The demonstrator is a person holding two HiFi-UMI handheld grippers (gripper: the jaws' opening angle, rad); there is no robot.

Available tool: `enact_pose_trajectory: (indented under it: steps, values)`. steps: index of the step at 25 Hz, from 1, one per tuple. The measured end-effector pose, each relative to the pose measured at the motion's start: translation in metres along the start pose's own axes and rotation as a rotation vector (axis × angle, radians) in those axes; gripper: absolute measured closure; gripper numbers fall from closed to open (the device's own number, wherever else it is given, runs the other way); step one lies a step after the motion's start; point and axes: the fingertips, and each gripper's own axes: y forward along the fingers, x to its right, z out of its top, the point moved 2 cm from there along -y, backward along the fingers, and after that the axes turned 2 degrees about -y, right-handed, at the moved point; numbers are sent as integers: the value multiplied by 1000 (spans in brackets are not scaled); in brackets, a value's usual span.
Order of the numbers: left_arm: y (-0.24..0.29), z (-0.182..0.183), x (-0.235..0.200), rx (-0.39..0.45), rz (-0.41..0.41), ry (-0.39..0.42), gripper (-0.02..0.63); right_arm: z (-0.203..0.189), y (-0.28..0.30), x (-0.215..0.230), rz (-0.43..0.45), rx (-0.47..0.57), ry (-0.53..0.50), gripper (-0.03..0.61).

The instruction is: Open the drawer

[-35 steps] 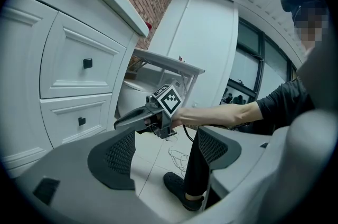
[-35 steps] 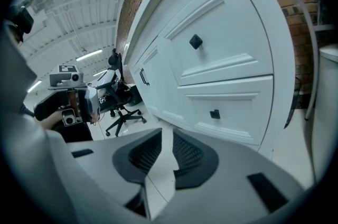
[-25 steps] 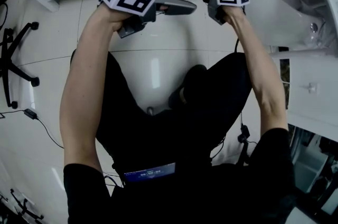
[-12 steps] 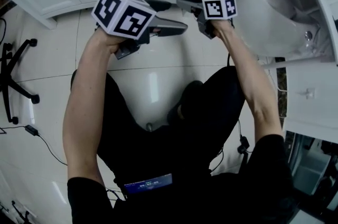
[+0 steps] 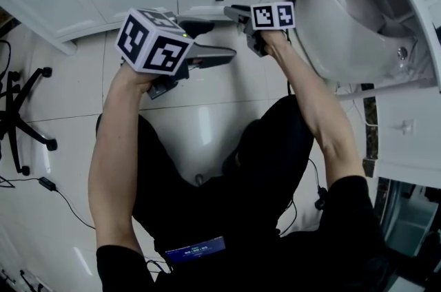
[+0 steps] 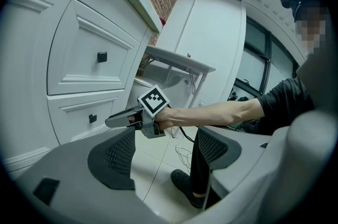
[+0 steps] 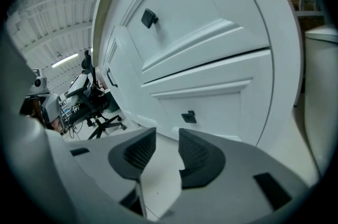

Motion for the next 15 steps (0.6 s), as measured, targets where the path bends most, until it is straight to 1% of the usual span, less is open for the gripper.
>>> enact_pose_trajectory:
  steps: [5, 11, 15]
  values:
    - [-2, -1, -3, 2, 4, 0, 239, 2, 19, 2, -39, -7, -2, 402]
    - [0, -1, -7, -1, 10, 0, 239, 1, 35, 13, -77, -19, 14, 365]
    - [1, -1, -9, -3, 13, -2, 239, 4, 42, 24, -127, -9, 21, 357]
